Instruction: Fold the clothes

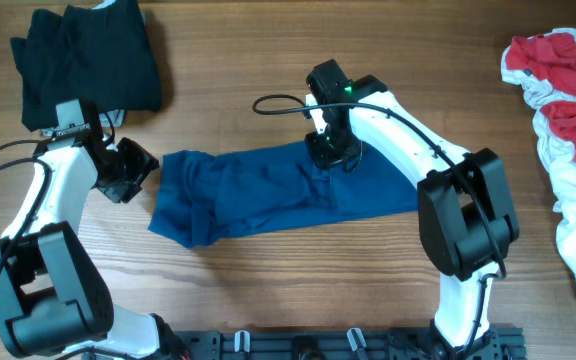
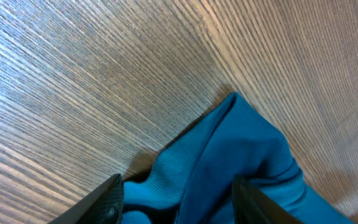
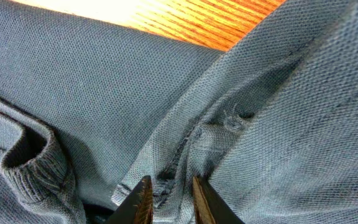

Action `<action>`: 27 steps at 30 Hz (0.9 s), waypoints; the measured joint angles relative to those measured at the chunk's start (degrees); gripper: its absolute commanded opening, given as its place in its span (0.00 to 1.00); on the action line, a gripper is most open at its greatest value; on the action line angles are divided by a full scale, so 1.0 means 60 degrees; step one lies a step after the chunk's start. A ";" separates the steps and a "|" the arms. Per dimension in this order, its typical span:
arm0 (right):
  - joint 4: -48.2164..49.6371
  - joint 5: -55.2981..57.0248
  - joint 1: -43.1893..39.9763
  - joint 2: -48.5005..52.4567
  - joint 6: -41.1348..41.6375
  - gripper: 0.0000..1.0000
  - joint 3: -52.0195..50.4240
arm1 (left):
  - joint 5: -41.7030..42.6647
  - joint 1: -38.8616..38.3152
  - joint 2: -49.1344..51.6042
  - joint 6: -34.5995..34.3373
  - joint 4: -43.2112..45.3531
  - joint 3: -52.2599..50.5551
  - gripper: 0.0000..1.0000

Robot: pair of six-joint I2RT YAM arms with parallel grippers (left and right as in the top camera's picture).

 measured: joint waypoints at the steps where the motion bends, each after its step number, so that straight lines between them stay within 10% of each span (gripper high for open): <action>1: 0.0004 0.0000 0.0007 0.0000 0.0000 0.19 -0.0011 | 0.0000 0.0000 0.0000 0.0000 -0.0018 0.0000 0.55; 14: -0.1698 -0.0066 0.0018 0.0000 -0.0954 0.04 -0.0703 | 0.0000 0.0000 0.0000 0.0000 -0.0204 0.0000 0.55; 17: -0.1293 -0.0069 0.0018 0.0000 -0.1253 0.34 -0.0710 | 0.0000 0.0000 0.0000 0.0000 -0.0219 0.0000 0.61; 27: -0.0098 -0.0135 -0.0051 -0.1778 -0.0328 0.48 -0.0295 | 0.0605 -0.1107 0.0000 0.1803 -0.1497 0.0029 0.72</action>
